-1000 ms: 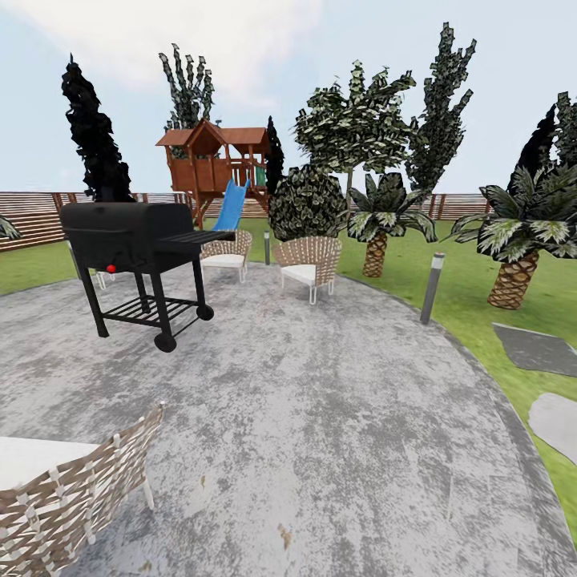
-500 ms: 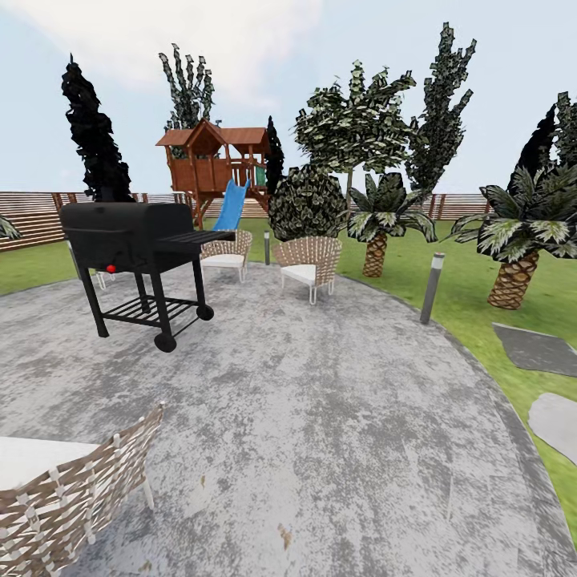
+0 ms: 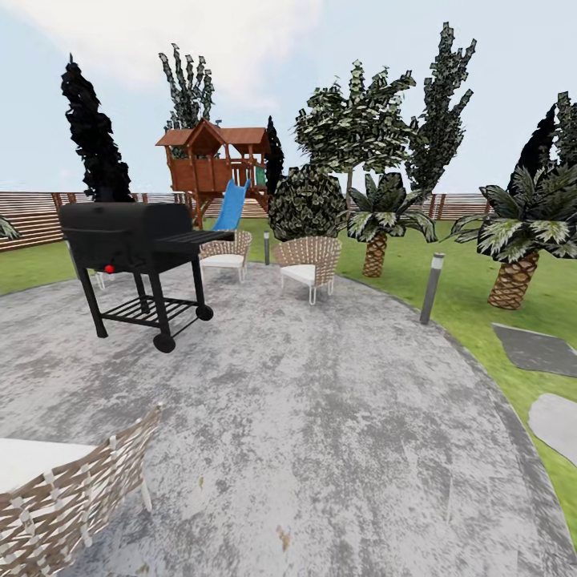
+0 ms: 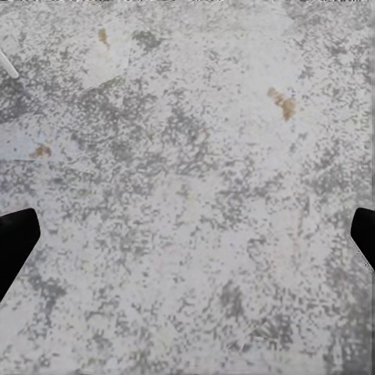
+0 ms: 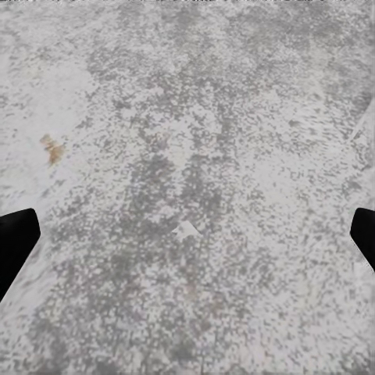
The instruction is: Pick up the pesticide atomizer in the garden and spray insectifuge to fully cover both potted plants in the garden.
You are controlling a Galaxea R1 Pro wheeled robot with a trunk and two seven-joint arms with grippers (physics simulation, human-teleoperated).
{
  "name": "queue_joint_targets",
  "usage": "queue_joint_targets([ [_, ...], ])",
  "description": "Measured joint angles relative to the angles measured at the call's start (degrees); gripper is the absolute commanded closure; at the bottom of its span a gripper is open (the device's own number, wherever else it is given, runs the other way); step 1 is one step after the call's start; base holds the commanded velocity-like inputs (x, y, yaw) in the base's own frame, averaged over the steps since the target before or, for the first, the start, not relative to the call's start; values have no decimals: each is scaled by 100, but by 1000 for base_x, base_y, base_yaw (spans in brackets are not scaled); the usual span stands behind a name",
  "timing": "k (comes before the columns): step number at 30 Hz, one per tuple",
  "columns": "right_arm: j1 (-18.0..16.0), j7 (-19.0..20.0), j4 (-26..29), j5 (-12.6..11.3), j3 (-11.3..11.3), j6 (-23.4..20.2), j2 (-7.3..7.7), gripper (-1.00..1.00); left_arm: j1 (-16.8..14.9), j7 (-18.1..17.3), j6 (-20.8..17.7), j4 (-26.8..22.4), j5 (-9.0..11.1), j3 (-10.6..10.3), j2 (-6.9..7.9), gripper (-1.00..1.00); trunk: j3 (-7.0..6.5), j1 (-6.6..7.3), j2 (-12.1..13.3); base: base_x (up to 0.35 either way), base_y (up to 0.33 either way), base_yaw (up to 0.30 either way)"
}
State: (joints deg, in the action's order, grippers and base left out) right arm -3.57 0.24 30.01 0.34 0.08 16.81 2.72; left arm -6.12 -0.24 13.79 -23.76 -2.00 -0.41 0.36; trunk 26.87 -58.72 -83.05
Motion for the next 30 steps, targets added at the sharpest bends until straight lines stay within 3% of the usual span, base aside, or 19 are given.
queue_joint_targets([
  [5,1,0,1,-2,-4,-3,0,-100,0,0,1,2,-6,1,-1,-100,0,1,0,188,-195,-86],
  [16,2,-2,1,-14,-8,-4,1,-100,-1,0,1,11,-7,1,3,-100,0,2,0,240,-189,-277],
  [24,2,-5,-103,-18,-15,-3,0,-100,-1,0,0,11,-7,1,14,-100,0,1,0,286,-8,-300],
  [30,1,-5,-112,-18,-16,-3,-4,-100,-1,0,0,11,-7,3,15,-100,0,-1,0,85,0,-300],
])
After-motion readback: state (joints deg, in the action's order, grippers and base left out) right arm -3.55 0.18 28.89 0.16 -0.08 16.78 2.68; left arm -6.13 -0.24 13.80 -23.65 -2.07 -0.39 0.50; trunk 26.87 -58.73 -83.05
